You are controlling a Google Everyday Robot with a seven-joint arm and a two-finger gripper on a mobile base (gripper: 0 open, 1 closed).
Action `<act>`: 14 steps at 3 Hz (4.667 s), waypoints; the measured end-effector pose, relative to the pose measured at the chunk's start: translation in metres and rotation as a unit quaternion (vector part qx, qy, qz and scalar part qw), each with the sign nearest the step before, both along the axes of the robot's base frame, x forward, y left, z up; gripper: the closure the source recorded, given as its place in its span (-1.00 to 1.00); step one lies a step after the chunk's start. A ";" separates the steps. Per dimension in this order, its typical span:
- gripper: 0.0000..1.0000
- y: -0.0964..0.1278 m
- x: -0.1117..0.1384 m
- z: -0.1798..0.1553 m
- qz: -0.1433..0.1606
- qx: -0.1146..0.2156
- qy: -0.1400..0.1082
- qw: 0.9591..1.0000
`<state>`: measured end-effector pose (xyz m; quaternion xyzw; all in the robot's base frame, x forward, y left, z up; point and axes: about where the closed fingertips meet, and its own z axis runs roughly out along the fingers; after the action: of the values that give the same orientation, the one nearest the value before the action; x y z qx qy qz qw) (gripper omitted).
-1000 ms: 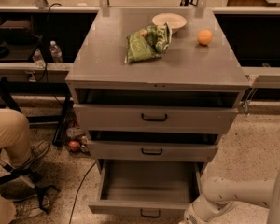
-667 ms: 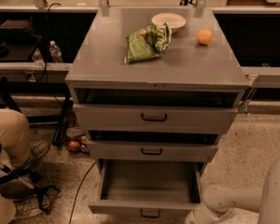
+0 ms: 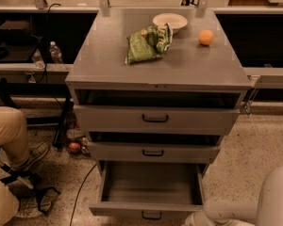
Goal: Close bottom drawer
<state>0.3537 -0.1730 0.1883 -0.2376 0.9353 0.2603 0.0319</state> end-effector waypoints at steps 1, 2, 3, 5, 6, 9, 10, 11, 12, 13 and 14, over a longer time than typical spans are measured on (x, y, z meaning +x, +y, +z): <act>1.00 0.000 0.000 0.000 0.000 0.000 0.000 1.000; 1.00 0.000 0.000 -0.003 -0.010 -0.004 -0.002 1.000; 1.00 -0.001 0.011 -0.015 -0.024 0.007 -0.022 0.999; 1.00 -0.003 0.060 -0.037 -0.047 0.020 -0.099 0.994; 1.00 0.001 0.077 -0.036 -0.049 0.017 -0.138 0.989; 1.00 0.006 0.099 -0.030 -0.054 0.028 -0.191 0.980; 1.00 0.007 0.112 -0.031 -0.055 0.045 -0.219 0.973; 1.00 0.011 0.130 -0.032 -0.050 0.054 -0.248 0.966; 1.00 0.011 0.130 -0.032 -0.050 0.054 -0.248 0.966; 1.00 0.019 0.157 -0.037 -0.040 0.059 -0.276 0.959; 1.00 0.018 0.157 -0.037 -0.039 0.059 -0.277 0.958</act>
Offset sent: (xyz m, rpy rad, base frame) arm 0.0031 -0.0024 -0.0056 -0.0226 -0.0179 -0.0497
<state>0.5107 -0.1547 0.1509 -0.2615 0.8812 0.2373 0.3142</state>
